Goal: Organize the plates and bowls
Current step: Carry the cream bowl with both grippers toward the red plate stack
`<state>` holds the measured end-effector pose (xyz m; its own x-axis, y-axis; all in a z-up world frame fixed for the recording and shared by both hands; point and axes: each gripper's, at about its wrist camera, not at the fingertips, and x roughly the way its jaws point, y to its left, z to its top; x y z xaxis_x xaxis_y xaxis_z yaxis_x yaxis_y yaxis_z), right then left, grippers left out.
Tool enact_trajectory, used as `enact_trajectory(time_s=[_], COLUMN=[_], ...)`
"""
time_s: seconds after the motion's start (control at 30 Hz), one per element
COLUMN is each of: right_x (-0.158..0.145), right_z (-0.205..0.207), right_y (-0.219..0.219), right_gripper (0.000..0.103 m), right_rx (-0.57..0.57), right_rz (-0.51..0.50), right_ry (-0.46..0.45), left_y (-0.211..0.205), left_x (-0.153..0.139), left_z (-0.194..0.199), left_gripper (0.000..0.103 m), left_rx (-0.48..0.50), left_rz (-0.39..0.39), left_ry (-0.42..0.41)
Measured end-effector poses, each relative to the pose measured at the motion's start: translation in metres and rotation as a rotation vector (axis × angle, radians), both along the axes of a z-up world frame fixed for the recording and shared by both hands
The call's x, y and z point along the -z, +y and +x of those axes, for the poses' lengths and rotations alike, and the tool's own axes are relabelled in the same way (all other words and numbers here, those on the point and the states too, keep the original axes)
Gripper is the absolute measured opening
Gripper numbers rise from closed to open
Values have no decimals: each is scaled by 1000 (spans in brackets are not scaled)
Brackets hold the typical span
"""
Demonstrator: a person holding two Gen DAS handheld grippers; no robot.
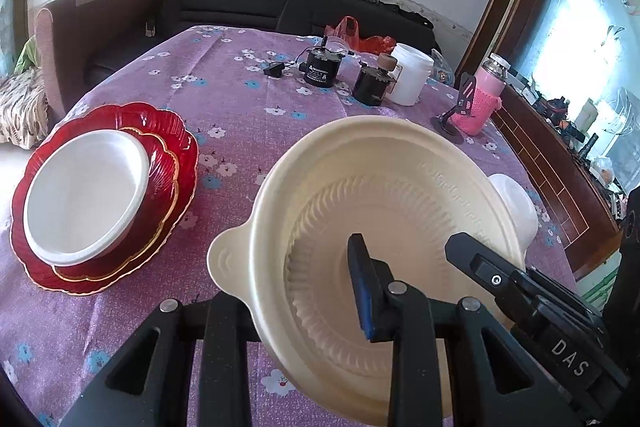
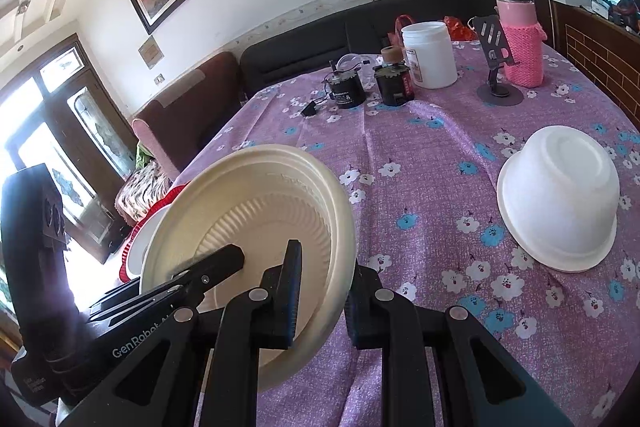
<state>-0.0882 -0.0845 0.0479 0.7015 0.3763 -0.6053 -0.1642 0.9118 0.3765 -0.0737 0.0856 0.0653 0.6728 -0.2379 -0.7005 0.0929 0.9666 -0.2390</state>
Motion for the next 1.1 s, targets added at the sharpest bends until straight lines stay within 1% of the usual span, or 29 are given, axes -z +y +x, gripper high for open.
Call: enact_trajectory(time_s=[0.17,0.53,1.1], right_x=[-3,-15,-20], right_z=[-10,-24,-27], right_y=[8,32,72], right_gripper=[21,21,21], right_rx=[-13,-49,-110], right_rz=[-2,-26,-62], right_ry=[-8,-33,-45], left_y=[4,28,69], left_x=[-9,-15,-19], left_z=[-16,-32,-47], left_gripper=[28,28,28], left_rx=[-19,-49,-106], left_rz=[40,14,-30], left_ry=[-47,-60,-72])
